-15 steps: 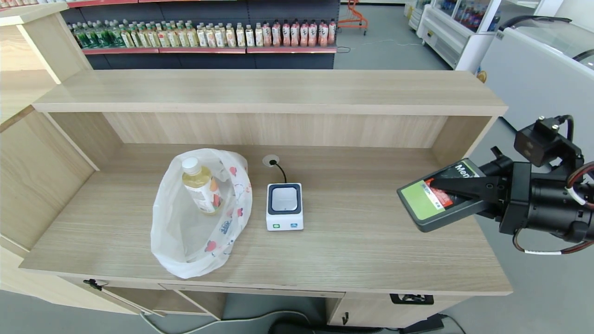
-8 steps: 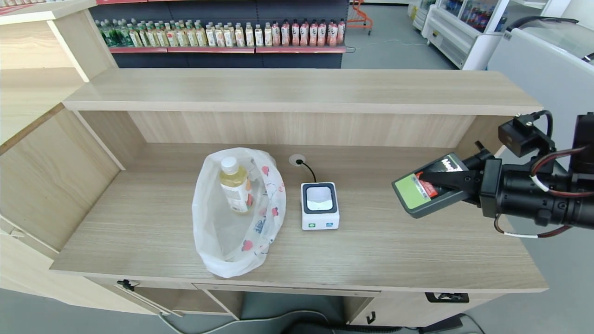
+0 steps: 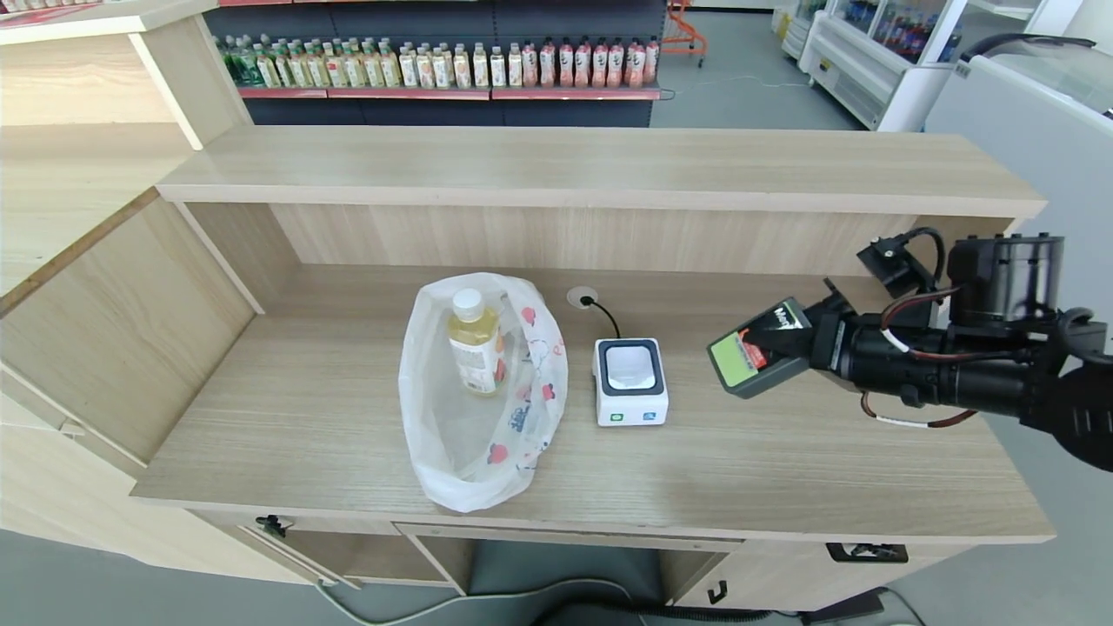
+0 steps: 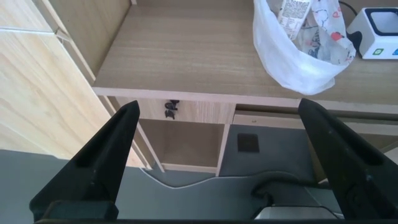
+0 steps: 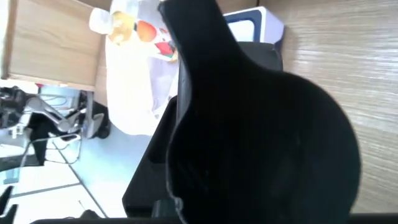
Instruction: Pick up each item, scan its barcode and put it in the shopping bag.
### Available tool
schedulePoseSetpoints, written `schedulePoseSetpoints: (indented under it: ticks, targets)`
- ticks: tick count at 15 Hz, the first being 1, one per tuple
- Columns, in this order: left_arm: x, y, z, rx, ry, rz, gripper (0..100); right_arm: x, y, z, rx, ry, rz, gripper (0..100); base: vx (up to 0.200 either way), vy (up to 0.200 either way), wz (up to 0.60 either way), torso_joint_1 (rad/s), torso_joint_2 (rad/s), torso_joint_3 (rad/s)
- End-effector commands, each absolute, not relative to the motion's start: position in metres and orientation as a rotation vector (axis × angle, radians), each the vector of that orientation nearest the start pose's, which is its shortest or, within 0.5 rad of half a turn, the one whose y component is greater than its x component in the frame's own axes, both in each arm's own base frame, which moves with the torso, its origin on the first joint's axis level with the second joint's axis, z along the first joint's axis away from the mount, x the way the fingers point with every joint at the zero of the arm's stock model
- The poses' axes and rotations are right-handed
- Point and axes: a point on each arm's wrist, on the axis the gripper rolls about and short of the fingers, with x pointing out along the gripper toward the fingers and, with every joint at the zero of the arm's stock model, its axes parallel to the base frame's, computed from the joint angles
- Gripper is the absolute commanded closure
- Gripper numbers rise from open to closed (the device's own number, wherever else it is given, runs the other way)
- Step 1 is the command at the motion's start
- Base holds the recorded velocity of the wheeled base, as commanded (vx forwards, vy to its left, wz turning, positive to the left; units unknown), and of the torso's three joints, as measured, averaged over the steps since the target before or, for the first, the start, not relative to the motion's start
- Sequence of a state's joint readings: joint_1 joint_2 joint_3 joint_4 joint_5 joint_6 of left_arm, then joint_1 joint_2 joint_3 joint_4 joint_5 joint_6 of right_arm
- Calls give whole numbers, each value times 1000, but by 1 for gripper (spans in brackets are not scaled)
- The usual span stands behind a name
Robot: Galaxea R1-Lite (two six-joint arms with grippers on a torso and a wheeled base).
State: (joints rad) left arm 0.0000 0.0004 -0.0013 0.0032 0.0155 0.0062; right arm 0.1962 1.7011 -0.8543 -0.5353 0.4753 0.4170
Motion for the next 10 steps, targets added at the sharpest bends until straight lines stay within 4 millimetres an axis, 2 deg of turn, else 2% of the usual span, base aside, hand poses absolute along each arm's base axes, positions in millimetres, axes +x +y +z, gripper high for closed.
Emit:
schedulePoseSetpoints:
  ticks: [1, 6, 10]
  targets:
    - [-23, 0, 76, 6, 2, 15, 0, 318, 75, 168, 435, 480, 579, 100, 0, 0, 0, 0, 0, 0]
    - [-23, 0, 76, 6, 2, 17, 0, 330, 95, 149, 417, 486, 618, 100, 0, 0, 0, 0, 0, 0]
    - [-23, 0, 76, 6, 2, 15, 0, 343, 100, 134, 343, 475, 619, 100, 0, 0, 0, 0, 0, 0]
